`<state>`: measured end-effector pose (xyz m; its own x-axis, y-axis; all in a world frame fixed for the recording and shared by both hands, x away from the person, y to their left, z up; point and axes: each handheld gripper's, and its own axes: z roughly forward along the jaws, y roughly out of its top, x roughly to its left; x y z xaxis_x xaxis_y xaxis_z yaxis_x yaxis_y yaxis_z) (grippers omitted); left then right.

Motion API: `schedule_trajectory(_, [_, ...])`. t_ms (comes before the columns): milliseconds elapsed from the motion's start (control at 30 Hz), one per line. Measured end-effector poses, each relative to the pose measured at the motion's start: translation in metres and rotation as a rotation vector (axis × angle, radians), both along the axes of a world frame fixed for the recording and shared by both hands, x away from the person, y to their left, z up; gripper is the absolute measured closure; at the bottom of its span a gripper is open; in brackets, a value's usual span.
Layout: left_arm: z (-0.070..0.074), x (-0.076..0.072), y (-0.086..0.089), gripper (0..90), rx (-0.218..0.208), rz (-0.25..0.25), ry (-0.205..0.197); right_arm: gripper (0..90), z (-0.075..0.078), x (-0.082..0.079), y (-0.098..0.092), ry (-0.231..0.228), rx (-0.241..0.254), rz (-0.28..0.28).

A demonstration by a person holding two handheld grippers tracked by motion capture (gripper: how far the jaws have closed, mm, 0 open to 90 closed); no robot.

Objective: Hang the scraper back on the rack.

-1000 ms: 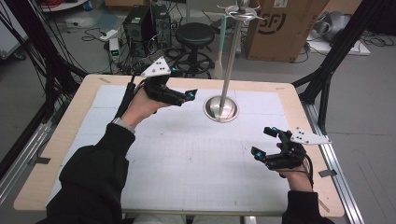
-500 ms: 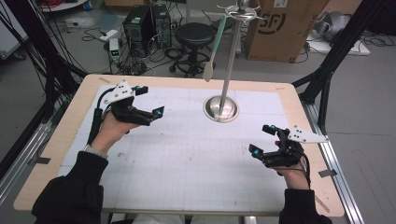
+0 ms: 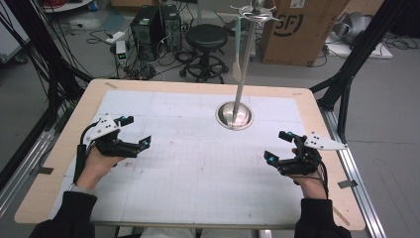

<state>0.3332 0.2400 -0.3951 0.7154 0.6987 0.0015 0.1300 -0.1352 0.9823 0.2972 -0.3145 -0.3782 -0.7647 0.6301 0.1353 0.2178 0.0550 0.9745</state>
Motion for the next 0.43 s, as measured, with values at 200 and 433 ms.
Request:
schedule_trajectory(200, [0.005, -0.014, 0.011, 1.7, -0.001, 0.000, 0.008, 0.6, 0.000, 0.000, -0.001, 0.000, 0.003, -0.009])
schedule_trajectory(433, [0.009, -0.026, 0.028, 1.7, -0.055, 0.013, -0.015, 0.6, -0.001, 0.000, 0.000, 0.000, -0.008, -0.011])
